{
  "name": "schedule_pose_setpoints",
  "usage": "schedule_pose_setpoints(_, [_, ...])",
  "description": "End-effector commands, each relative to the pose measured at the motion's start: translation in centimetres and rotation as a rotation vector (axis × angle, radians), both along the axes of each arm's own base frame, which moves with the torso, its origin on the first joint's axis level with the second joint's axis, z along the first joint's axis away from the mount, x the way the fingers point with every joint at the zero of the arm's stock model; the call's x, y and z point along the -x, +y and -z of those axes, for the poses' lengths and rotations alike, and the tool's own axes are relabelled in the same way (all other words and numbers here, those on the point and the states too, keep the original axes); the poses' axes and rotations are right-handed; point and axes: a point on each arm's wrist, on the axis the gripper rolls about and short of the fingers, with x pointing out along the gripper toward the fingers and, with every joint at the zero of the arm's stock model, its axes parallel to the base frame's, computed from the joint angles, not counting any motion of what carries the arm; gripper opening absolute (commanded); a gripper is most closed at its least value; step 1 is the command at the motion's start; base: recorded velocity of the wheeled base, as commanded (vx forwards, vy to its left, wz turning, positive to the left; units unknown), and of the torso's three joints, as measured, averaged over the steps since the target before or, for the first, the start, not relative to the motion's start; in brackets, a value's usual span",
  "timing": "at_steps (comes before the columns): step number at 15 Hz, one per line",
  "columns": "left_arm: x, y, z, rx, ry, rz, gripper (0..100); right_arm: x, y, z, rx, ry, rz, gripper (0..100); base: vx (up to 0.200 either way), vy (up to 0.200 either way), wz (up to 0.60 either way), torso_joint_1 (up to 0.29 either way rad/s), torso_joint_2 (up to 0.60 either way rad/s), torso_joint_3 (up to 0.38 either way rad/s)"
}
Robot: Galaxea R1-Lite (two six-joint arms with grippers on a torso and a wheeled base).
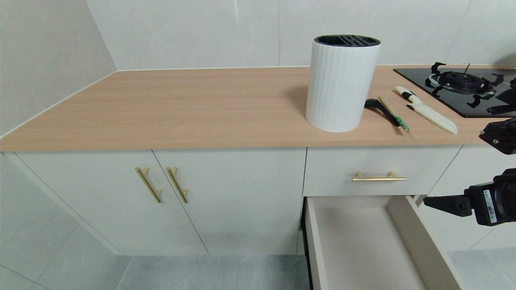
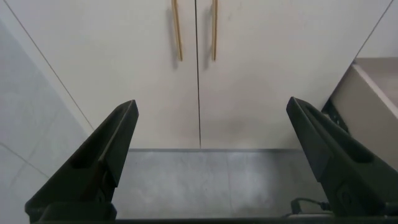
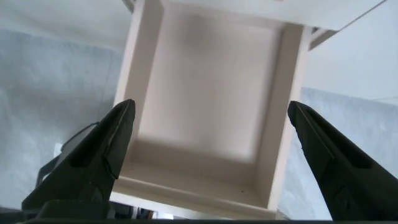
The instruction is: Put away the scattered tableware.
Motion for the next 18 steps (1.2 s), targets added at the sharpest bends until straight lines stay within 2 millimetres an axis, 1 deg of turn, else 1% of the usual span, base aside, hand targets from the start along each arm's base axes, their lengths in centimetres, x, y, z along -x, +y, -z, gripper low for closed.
schedule_pose_setpoints(1, [0.0, 0.0, 0.0, 0.0, 0.001, 0.0, 100, -0.1, 0.1, 0.1, 0.001, 0.004, -0.002, 100, 0.0, 0.0, 0.0, 0.256, -0.48, -0.256])
schedule_pose_setpoints(4, [0.0, 0.0, 0.0, 0.0, 0.001, 0.0, 100, -0.2, 0.1, 0.1, 0.001, -0.002, 0.0, 100, 0.0, 0.0, 0.0, 0.233, -0.47, -0.251])
schedule_pose_setpoints(5, [0.0, 0.0, 0.0, -0.001, 0.001, 0.0, 100, -0.2, 0.1, -0.1, -0.005, -0.023, 0.0, 100, 0.0, 0.0, 0.0, 0.124, -0.24, -0.124])
schedule_pose_setpoints(6, [0.0, 0.0, 0.0, 0.0, 0.001, 0.0, 100, -0.7, 0.2, -0.8, -0.016, -0.077, 0.004, 100, 0.0, 0.0, 0.0, 0.061, -0.13, -0.076])
schedule_pose_setpoints(7, [0.0, 0.0, 0.0, 0.0, 0.001, 0.0, 100, -1.4, 0.4, -1.7, -0.027, -0.121, 0.006, 100, 0.0, 0.0, 0.0, 0.041, -0.07, -0.036])
schedule_pose_setpoints(9, [0.0, 0.0, 0.0, 0.0, 0.001, 0.0, 100, -3.3, 0.9, -3.7, -0.012, -0.126, 0.049, 100, 0.0, 0.0, 0.0, 0.0, 0.0, 0.0])
schedule_pose_setpoints(10, [0.0, 0.0, 0.0, 0.0, 0.001, 0.0, 100, -4.4, 1.2, -4.5, -0.025, -0.113, 0.068, 100, 0.0, 0.0, 0.0, 0.0, 0.0, 0.0])
schedule_pose_setpoints(11, [0.0, 0.0, 0.0, 0.0, 0.001, 0.0, 100, -5.8, 1.7, -4.6, -0.049, -0.088, 0.102, 100, 0.0, 0.0, 0.0, 0.0, 0.0, 0.0])
schedule_pose_setpoints(13, [0.0, 0.0, 0.0, -0.001, 0.001, 0.0, 100, -8.0, 2.2, -3.8, -0.009, -0.07, 0.181, 100, 0.0, 0.0, 0.0, 0.0, 0.0, 0.0])
schedule_pose_setpoints(14, [0.0, 0.0, 0.0, 0.0, 0.001, 0.0, 100, -9.5, 2.5, -2.5, 0.008, -0.049, 0.252, 100, 0.0, 0.0, 0.0, 0.0, 0.0, 0.0])
schedule_pose_setpoints(15, [0.0, 0.0, 0.0, 0.0, 0.001, 0.0, 100, -10.5, 2.8, -1.9, -0.024, -0.061, 0.279, 100, 0.0, 0.0, 0.0, 0.0, 0.0, 0.0])
schedule_pose_setpoints(16, [0.0, 0.0, 0.0, 0.0, 0.001, 0.0, 100, -12.2, 3.3, -1.0, -0.048, -0.091, 0.29, 100, 0.0, 0.0, 0.0, 0.0, 0.0, 0.0])
schedule_pose_setpoints(17, [0.0, 0.0, 0.0, 0.0, 0.001, 0.0, 100, -13.0, 3.5, -0.6, -0.06, -0.118, 0.286, 100, 0.0, 0.0, 0.0, 0.0, 0.0, 0.0])
schedule_pose_setpoints(18, [0.0, 0.0, 0.0, 0.0, 0.001, 0.0, 100, -14.4, 4.0, -0.4, -0.053, -0.145, 0.268, 100, 0.0, 0.0, 0.0, 0.0, 0.0, 0.0])
